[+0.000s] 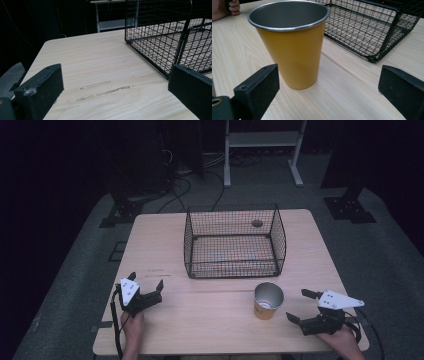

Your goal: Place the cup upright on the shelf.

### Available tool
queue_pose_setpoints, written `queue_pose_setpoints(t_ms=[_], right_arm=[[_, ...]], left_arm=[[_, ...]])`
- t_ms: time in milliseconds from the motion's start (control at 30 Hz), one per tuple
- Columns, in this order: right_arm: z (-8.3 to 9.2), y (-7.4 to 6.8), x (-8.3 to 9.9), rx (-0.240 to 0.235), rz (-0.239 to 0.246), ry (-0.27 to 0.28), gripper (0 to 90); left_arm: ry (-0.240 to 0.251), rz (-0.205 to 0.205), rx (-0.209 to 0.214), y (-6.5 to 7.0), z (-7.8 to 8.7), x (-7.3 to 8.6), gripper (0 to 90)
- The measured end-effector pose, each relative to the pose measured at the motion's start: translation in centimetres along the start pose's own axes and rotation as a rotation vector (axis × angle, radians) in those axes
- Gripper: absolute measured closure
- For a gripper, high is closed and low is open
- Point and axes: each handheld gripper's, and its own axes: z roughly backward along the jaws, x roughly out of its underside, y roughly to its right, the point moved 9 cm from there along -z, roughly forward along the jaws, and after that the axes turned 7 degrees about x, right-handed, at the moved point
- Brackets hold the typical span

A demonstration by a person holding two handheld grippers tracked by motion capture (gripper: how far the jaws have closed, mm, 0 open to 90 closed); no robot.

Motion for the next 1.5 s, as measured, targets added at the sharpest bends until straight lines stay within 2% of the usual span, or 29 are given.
queue_pose_setpoints(t_ms=[367, 867, 1133, 1500], right_arm=[[-0.5, -1.6, -0.2, -0.029, 0.028, -0.009, 2.8], [-1.2, -3.0, -0.9, -0.070, 0.039, -0.008, 2.8], [-2.2, -3.6, -1.3, -0.059, 0.044, -0.010, 2.7], [-3.1, -4.3, -1.8, -0.076, 0.052, -0.013, 2.7]], left_arm=[[0.000, 0.000, 0.000, 0.0, 0.0, 0.0, 0.0], [0.000, 0.000, 0.000, 0.0, 0.0, 0.0, 0.0], [0.001, 0.000, 0.000, 0.0, 0.0, 0.0, 0.0], [0.001, -0.001, 0.000, 0.0, 0.0, 0.0, 0.0]])
